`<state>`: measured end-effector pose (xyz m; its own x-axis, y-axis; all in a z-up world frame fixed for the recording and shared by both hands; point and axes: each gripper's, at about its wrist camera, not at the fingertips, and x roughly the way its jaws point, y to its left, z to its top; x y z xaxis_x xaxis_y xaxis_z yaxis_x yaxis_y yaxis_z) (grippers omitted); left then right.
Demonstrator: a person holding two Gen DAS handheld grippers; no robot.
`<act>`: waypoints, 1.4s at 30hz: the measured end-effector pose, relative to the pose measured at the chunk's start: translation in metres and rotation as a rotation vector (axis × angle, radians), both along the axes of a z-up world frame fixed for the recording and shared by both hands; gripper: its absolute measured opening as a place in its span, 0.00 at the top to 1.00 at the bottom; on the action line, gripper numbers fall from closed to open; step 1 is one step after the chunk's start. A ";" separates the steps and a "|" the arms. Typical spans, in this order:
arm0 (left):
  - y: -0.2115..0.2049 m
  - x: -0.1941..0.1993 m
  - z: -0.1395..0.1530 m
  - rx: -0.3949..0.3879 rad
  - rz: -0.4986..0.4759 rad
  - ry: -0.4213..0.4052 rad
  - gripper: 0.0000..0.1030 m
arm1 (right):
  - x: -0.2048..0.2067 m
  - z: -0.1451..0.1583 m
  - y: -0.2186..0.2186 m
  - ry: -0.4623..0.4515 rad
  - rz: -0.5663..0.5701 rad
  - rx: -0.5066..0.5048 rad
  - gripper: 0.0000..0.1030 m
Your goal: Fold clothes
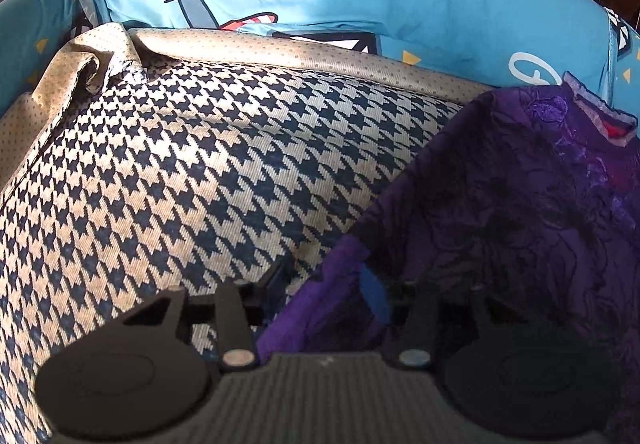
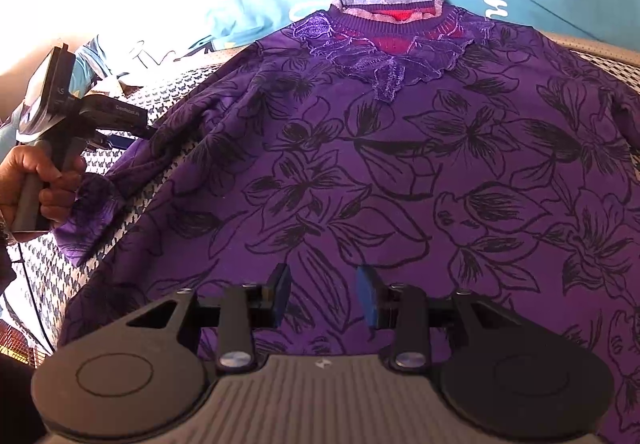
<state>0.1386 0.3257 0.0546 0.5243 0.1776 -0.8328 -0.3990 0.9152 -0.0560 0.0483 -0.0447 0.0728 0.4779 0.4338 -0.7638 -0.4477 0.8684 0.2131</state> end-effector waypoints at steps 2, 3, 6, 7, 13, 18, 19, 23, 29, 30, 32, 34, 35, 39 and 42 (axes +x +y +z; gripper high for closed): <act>-0.002 0.001 0.000 0.005 -0.007 -0.004 0.76 | 0.000 0.000 0.000 -0.002 0.000 0.000 0.65; -0.003 0.001 0.001 0.007 -0.013 -0.005 0.83 | 0.000 0.000 0.000 -0.001 -0.001 -0.001 0.65; -0.014 0.002 0.000 0.068 -0.038 0.000 0.94 | -0.001 0.000 0.000 -0.001 -0.002 -0.001 0.65; -0.018 0.003 0.000 0.092 -0.045 0.003 0.94 | -0.001 0.000 0.000 -0.002 -0.001 -0.001 0.65; -0.028 0.006 0.000 0.182 -0.030 0.007 0.94 | 0.000 -0.001 0.000 -0.003 -0.007 0.001 0.65; -0.027 0.007 -0.001 0.219 -0.003 0.008 0.94 | -0.001 0.000 -0.001 -0.008 -0.004 0.011 0.65; -0.028 0.008 -0.002 0.236 0.001 0.008 0.94 | -0.001 0.001 0.000 -0.010 -0.004 0.013 0.65; -0.030 0.013 0.001 0.311 0.035 0.004 0.94 | -0.001 0.001 0.000 -0.011 -0.006 0.020 0.65; -0.026 0.025 0.009 0.415 0.096 -0.020 0.94 | -0.001 0.001 0.001 -0.003 -0.009 0.028 0.65; -0.026 0.028 0.010 0.425 0.098 -0.024 0.94 | -0.001 0.001 0.001 0.000 -0.011 0.032 0.65; -0.025 0.033 0.011 0.439 0.108 -0.026 0.94 | 0.001 0.000 0.000 0.008 -0.015 0.039 0.65; -0.022 0.037 0.008 0.434 0.118 -0.020 0.94 | 0.002 0.000 -0.001 0.013 -0.020 0.040 0.65; -0.020 0.039 0.004 0.426 0.117 -0.009 0.94 | 0.002 0.000 -0.001 0.015 -0.023 0.040 0.65; -0.013 0.043 -0.012 0.398 0.111 0.039 0.88 | 0.002 -0.001 -0.002 0.020 -0.027 0.039 0.65; -0.014 0.039 -0.010 0.373 0.092 0.032 0.78 | 0.002 0.000 -0.002 0.015 -0.026 0.036 0.65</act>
